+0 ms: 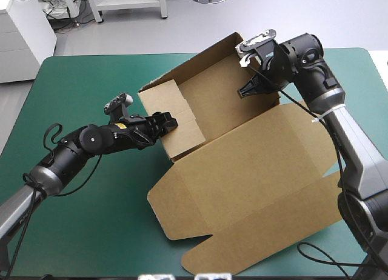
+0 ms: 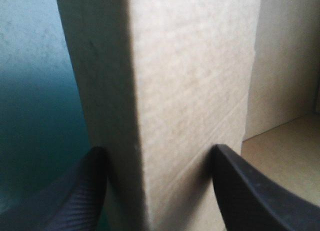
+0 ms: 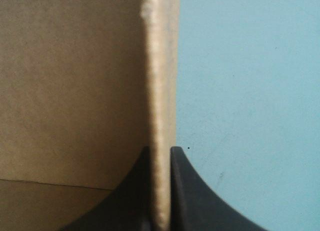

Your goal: Fold the box

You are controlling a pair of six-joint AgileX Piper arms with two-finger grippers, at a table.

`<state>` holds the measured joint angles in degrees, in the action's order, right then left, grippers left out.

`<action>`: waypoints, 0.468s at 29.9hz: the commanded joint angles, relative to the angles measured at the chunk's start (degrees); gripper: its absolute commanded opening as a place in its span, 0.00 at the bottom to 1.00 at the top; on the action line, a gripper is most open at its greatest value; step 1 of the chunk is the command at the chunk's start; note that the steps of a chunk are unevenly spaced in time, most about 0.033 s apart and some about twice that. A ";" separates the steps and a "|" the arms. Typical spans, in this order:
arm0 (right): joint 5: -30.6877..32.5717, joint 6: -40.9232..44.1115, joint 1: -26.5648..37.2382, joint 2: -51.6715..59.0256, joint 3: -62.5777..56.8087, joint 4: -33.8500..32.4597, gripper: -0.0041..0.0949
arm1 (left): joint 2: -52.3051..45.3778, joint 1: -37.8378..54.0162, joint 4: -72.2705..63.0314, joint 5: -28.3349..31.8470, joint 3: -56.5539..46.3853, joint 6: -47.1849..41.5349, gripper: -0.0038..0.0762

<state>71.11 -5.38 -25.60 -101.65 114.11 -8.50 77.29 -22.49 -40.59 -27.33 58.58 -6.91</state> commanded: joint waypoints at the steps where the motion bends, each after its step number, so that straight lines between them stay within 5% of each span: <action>1: -2.57 1.24 -0.27 3.01 2.24 1.60 0.03 | -1.62 -0.40 1.28 0.14 1.44 -1.33 0.60; 14: -2.17 1.24 -0.42 3.22 2.24 1.83 0.03 | -0.29 -0.40 1.61 1.01 1.44 -3.36 0.60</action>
<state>71.13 -4.90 -25.77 -101.65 114.16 -7.28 77.96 -22.55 -37.69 -28.39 58.58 -9.68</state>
